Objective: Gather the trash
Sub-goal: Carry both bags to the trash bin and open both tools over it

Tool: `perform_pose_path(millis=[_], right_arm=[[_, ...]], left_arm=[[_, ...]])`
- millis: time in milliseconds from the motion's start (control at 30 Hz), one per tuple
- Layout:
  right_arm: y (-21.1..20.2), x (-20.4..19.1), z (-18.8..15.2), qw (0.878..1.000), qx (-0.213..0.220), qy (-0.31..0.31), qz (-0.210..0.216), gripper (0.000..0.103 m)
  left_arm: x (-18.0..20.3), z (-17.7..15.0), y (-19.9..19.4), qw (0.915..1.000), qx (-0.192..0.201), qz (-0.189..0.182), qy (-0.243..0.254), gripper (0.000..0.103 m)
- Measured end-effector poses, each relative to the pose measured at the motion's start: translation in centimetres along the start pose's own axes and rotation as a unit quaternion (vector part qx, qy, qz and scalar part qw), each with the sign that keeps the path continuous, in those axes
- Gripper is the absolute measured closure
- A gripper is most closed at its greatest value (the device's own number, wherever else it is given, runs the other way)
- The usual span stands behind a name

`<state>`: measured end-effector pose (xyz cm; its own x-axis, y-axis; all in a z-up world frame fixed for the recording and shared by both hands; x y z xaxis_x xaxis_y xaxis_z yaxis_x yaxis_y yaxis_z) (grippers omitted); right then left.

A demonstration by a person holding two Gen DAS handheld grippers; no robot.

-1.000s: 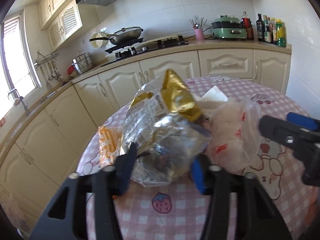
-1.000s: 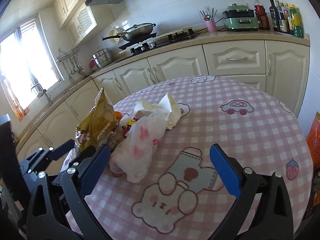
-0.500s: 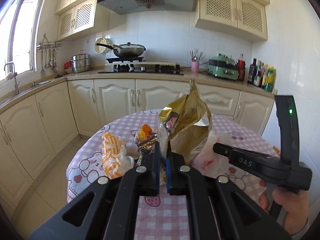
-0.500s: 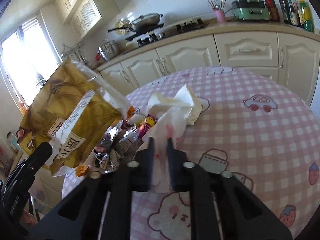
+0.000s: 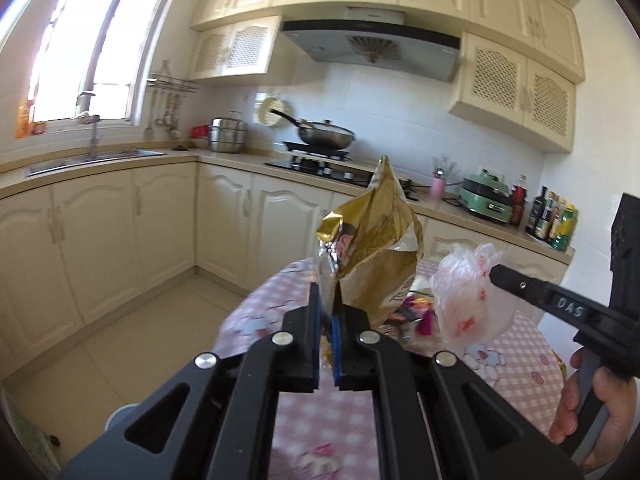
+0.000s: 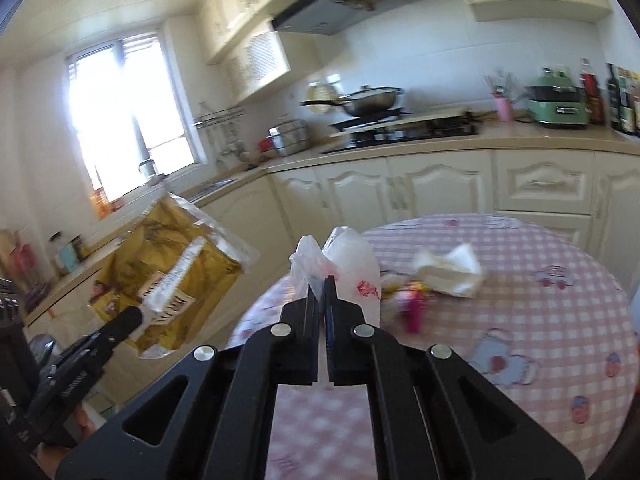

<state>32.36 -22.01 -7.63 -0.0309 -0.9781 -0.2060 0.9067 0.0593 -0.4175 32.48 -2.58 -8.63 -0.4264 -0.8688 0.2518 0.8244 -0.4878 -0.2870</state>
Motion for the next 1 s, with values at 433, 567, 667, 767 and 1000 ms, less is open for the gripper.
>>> perform_pose_path(millis=[433, 567, 667, 767, 1000], right_arm=[[5.4, -23.4, -11.5, 0.970, -0.119, -0.122, 0.173, 0.101], [8.9, -28.0, -17.1, 0.956, -0.167, -0.153, 0.186, 0.101], [12.1, -30.3, -21.1, 0.948, -0.199, -0.171, 0.180, 0.101], [14.7, -31.1, -23.7, 0.944, -0.219, -0.180, 0.170, 0.101], [19.9, -32.4, -27.3, 0.939, -0.255, -0.183, 0.144, 0.101]], left_arm=[[-18.7, -8.1, -9.6, 0.9736, -0.028, 0.189, -0.124, 0.099], [-24.4, -12.7, -9.7, 0.9541, -0.068, 0.242, -0.163, 0.099], [-28.7, -16.6, -9.0, 0.9400, -0.098, 0.255, -0.205, 0.099], [-32.4, -19.4, -7.5, 0.9271, -0.122, 0.260, -0.240, 0.099], [-38.6, -24.1, -3.2, 0.9111, -0.153, 0.252, -0.288, 0.098]])
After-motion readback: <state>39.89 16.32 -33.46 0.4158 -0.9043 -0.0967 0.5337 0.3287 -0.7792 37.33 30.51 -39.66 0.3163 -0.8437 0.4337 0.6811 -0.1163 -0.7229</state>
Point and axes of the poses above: each gripper's, at about its wrist camera, not at the fingertips, and y roughly the way its jaws point, x to its right, z to its top, the point moved 9 cm from there along y, roughly the way its jaws point, and after that the axes turned 13 degrees about -z, right-handed, at the moved point
